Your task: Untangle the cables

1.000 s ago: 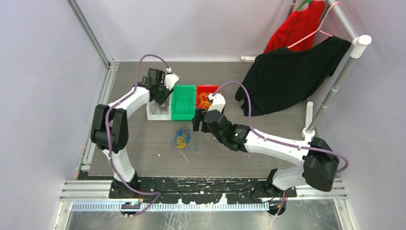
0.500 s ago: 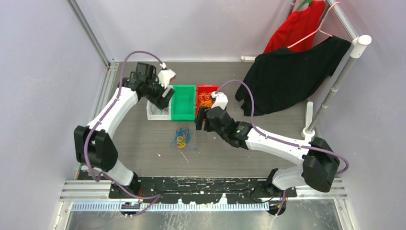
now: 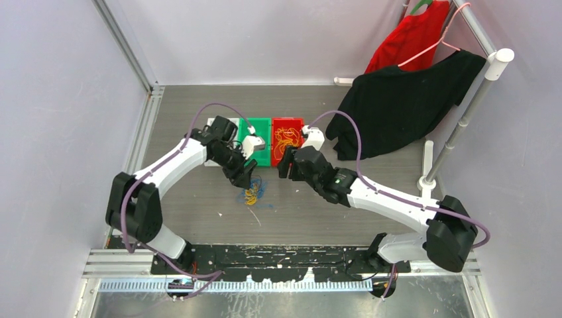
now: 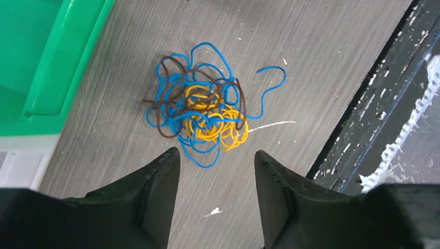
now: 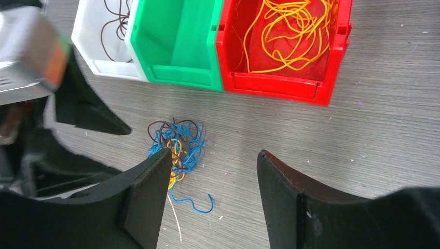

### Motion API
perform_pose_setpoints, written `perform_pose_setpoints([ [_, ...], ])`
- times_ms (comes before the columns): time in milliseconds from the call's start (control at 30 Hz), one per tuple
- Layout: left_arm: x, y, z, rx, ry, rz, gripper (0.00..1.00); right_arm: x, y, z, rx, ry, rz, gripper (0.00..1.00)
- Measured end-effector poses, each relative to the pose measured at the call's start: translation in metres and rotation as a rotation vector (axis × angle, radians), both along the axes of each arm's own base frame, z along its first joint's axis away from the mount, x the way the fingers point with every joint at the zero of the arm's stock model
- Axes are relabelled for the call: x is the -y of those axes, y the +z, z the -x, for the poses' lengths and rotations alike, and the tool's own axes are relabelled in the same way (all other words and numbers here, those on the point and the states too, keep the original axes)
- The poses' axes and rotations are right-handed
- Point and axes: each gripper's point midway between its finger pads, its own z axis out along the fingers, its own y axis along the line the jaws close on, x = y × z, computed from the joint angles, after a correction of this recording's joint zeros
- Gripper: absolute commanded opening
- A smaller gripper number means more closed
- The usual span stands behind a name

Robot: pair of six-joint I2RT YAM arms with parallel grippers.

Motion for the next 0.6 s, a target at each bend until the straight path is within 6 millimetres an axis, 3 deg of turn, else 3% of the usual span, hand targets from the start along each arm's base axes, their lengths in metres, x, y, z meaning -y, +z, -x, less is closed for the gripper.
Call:
perform_pose_setpoints([
  [133, 0.004, -0.021, -0.008, -0.040, 0.009, -0.013, 0.47, 0.003, 0.004, 0.003, 0.001, -0.003, -0.014, 0.63],
  [300, 0.008, -0.030, -0.022, -0.020, 0.033, -0.014, 0.36, 0.003, 0.004, 0.005, -0.003, 0.002, -0.022, 0.60],
  [600, 0.007, -0.041, -0.033, -0.005, 0.059, -0.043, 0.31, 0.001, 0.000, 0.008, -0.021, 0.018, -0.030, 0.58],
])
